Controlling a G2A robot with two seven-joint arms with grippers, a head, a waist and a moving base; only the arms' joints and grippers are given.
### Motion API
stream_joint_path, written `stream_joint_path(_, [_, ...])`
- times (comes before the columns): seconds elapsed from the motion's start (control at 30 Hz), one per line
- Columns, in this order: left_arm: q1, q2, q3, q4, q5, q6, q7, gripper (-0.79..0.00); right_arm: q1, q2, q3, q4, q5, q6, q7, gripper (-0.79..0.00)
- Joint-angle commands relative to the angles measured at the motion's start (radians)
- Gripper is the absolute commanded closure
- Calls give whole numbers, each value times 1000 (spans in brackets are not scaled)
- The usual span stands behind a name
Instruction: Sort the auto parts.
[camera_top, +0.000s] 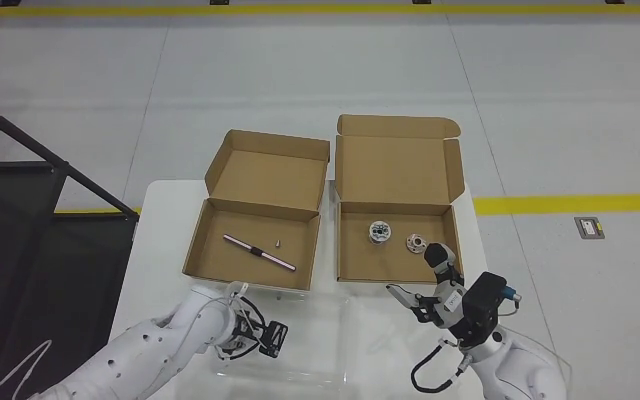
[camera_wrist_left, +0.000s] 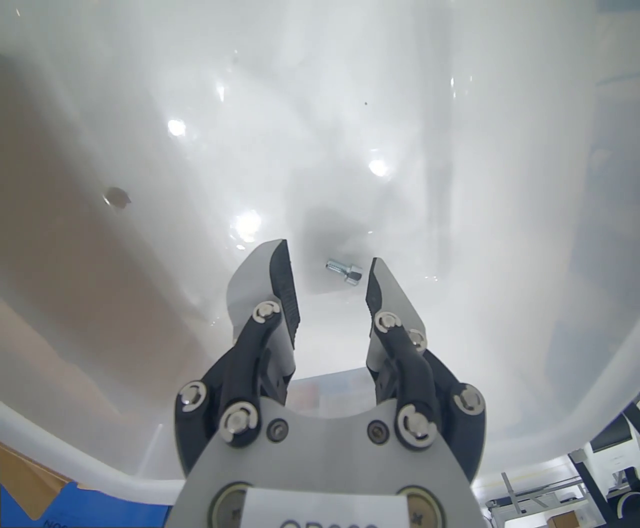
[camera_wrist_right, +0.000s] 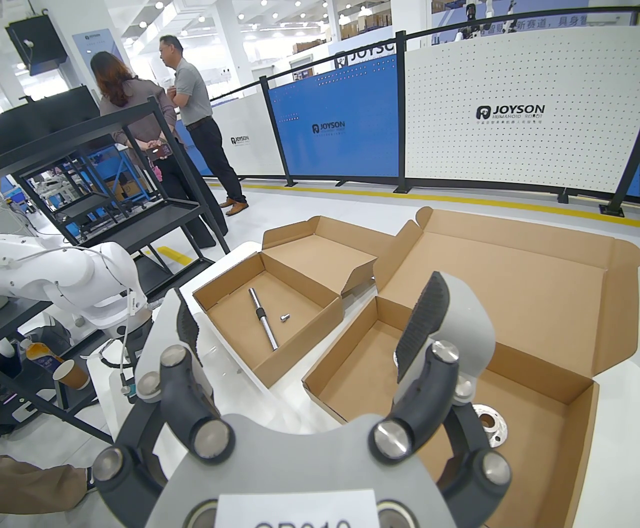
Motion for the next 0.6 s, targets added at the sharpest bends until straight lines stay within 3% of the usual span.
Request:
stream_joint_path(0.0, [5,-2,-10,-9,-32,5,-21,-391,0,0,0,0,0,0,0,-785])
stream_joint_path(0.1, [14,-1,-24,-15,-79,4,-64,-443,0,0,0,0,0,0,0,-785])
stream_joint_path(0.4, [31,-5,-43,4,-209,31,-202,-446,0,0,0,0,0,0,0,-785])
stream_joint_path(0.57, [15,-13,-25,26,-226,47,-218,-440,0,0,0,0,0,0,0,-785])
